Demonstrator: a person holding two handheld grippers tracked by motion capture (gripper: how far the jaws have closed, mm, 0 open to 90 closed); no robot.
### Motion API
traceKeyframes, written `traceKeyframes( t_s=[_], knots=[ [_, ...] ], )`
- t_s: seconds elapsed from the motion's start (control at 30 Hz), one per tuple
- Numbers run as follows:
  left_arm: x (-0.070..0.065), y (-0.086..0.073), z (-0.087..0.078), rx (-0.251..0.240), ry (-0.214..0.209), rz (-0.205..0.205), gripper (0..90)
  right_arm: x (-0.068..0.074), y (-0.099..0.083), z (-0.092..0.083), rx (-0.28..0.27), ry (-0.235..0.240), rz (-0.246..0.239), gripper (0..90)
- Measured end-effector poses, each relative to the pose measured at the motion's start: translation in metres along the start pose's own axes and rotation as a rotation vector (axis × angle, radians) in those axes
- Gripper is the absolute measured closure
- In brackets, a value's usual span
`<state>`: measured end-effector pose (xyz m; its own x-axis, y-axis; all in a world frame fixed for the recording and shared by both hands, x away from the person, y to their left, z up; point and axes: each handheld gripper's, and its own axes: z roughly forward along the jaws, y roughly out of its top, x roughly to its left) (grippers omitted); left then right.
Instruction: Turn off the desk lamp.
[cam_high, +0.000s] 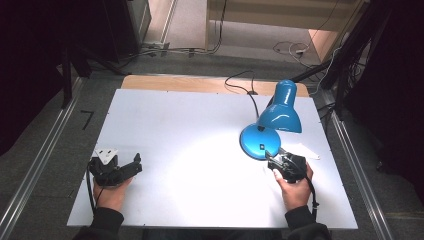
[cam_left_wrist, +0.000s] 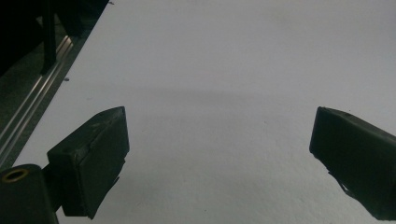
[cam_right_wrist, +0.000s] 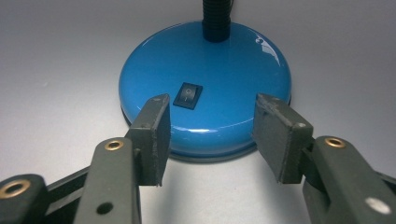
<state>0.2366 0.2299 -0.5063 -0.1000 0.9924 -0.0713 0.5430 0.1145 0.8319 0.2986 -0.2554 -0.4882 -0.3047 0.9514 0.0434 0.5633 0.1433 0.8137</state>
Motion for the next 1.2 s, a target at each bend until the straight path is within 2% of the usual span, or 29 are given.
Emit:
traceKeyframes(
  t_s=[0.1, 0.23, 0.27, 0.3, 0.33, 0.4, 0.8, 1.2],
  knots=[
    [0.000, 0.000, 0.000, -0.001, 0.000, 0.000, 5.6, 0.002, 0.000, 0.001, -0.002, 0.004, -0.004, 51.3],
    [0.000, 0.000, 0.000, 0.001, 0.000, 0.001, 5.6, 0.004, 0.001, 0.002, -0.016, -0.010, -0.018, 67.0],
    [0.000, 0.000, 0.000, 0.001, 0.000, 0.000, 5.6, 0.004, 0.001, 0.002, -0.016, -0.010, -0.018, 67.0],
    [0.000, 0.000, 0.000, 0.001, 0.000, 0.000, 5.6, 0.005, 0.001, 0.003, -0.021, 0.000, -0.025, 78.8],
    [0.000, 0.000, 0.000, 0.001, -0.001, 0.000, 5.6, 0.005, 0.001, 0.003, -0.021, 0.000, -0.025, 78.8],
    [0.000, 0.000, 0.000, 0.000, -0.001, 0.001, 5.6, 0.005, 0.001, 0.003, -0.025, 0.006, -0.025, 87.7],
    [0.001, 0.000, 0.001, 0.000, -0.001, -0.003, 5.6, 0.013, 0.006, 0.013, -0.035, 0.020, -0.035, 88.2],
    [0.001, 0.000, 0.001, 0.000, -0.004, -0.006, 5.6, 0.014, 0.011, 0.028, -0.027, -0.004, -0.037, 88.2]
  ],
)
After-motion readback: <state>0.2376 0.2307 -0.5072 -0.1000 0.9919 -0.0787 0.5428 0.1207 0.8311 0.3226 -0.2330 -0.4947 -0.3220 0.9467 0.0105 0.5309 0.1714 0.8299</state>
